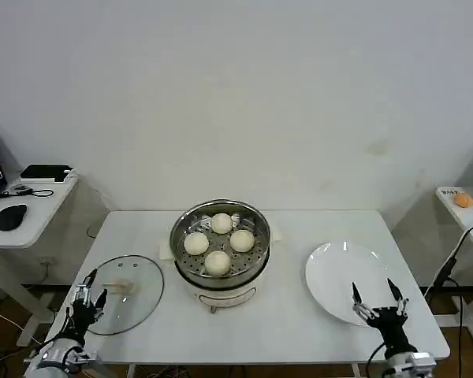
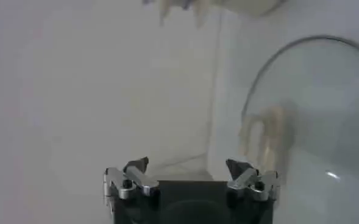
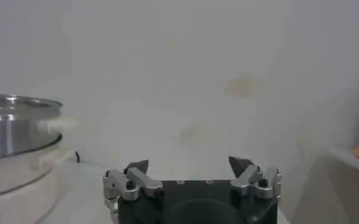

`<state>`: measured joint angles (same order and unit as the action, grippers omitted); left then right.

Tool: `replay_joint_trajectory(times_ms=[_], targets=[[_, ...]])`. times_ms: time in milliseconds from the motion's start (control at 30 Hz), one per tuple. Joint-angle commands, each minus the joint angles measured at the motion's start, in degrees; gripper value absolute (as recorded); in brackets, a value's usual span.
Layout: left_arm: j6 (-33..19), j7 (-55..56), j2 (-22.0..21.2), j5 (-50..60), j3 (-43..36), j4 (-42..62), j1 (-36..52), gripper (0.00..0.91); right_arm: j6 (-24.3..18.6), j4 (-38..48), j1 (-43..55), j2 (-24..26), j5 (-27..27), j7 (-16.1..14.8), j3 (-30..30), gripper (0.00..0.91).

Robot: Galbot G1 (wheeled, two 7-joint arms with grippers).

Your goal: Take steamed baozi put them in steamer then cover it.

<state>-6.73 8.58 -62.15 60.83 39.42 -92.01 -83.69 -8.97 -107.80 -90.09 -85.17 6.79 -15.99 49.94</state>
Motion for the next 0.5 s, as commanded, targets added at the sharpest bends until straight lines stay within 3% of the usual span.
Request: replay_joint_trajectory(times_ms=[33, 500], targets=[[-0.65, -0.12, 0.99, 6.10, -3.02, 4.79, 4.16, 0.907, -0.94, -0.54, -3.14, -2.54, -1.13, 0.01, 1.65, 0.907], [-0.71, -0.35, 2.20, 5.51, -6.43, 11.49, 12.30, 0.907, -1.00, -0.58, -3.82, -3.26, -1.72, -0.06, 1.44, 0.907]])
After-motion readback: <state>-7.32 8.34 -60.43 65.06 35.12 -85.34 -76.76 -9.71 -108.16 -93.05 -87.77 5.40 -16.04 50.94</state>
